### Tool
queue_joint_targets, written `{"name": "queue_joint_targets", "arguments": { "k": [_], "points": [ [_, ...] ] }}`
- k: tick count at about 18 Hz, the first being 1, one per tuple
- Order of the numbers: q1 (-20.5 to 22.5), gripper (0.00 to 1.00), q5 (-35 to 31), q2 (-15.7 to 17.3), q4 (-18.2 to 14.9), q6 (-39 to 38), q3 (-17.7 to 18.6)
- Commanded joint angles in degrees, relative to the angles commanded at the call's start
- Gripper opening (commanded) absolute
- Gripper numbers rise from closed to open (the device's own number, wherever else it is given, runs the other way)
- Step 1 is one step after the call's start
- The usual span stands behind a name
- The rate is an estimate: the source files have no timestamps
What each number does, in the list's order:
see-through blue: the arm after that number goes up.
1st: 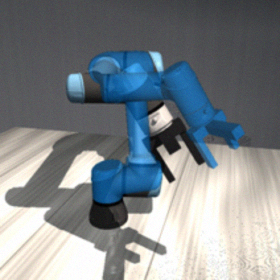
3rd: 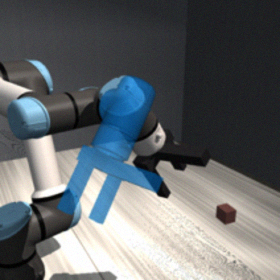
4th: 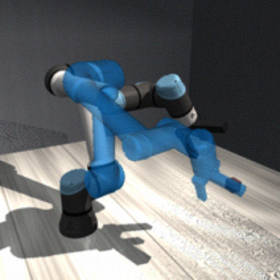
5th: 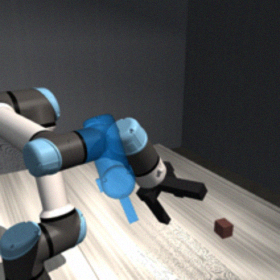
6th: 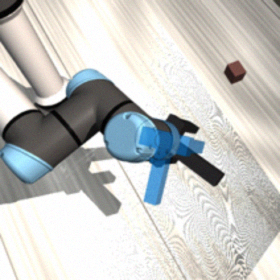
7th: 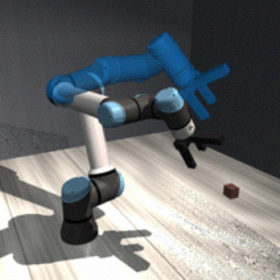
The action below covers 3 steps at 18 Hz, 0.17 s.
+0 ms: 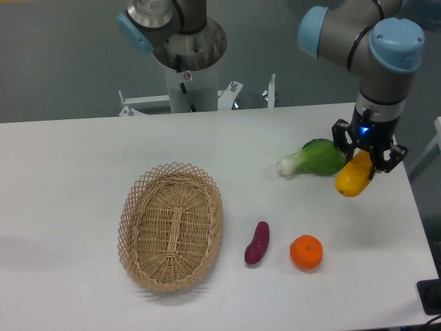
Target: Pick up the mango from the basket
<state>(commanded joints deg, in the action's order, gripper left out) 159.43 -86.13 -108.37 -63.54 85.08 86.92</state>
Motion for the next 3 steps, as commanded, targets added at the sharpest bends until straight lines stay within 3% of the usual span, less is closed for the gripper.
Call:
{"name": "queue_joint_targets", "arguments": {
  "k": [3],
  "points": [
    [0.0, 0.51, 0.0, 0.0, 0.0, 0.0, -0.18]
  ]
}}
